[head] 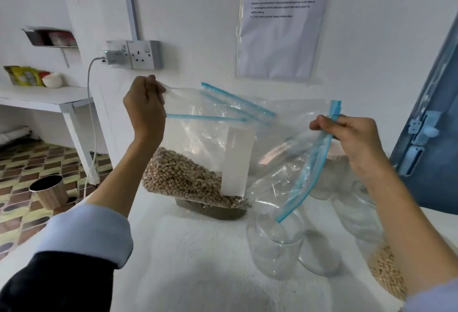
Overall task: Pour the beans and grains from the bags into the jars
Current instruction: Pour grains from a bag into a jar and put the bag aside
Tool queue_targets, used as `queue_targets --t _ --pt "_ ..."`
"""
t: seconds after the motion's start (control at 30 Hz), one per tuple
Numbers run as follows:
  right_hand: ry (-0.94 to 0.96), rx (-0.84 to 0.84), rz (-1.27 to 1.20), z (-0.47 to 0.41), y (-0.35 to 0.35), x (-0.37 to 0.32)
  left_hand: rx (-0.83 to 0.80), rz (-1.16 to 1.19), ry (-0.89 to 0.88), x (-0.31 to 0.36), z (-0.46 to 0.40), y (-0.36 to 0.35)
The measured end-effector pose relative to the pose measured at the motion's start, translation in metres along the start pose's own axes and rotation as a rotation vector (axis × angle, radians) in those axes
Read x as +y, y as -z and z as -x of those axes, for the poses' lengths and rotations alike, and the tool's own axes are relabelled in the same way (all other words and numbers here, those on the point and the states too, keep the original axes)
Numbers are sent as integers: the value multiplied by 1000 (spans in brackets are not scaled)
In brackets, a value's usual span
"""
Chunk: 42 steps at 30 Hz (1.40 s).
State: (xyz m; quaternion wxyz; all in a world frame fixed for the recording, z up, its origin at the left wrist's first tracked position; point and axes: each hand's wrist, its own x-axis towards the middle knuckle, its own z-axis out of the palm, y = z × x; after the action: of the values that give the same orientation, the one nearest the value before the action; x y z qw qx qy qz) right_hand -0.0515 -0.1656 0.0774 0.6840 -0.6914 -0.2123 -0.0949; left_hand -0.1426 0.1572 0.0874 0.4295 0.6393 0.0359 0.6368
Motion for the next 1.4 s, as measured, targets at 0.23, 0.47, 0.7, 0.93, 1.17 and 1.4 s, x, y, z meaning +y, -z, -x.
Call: queue_targets --t 0.23,0.47,0.7,0.93,1.17,1.4 --pt "5 93 -39 2 -1 6 21 64 -44 9 -11 -7" --pt "45 151 -45 9 -8 9 22 149 -15 17 -15 -11" --pt "13 163 -92 13 -8 8 41 133 -37 20 -14 -8" --pt "-21 205 -124 14 -7 6 56 136 -91 29 -13 -13" --pt "-33 187 -150 20 -6 1 63 141 -94 31 -14 -15" --pt "-86 116 -140 21 -2 2 52 147 -75 33 -10 -14"
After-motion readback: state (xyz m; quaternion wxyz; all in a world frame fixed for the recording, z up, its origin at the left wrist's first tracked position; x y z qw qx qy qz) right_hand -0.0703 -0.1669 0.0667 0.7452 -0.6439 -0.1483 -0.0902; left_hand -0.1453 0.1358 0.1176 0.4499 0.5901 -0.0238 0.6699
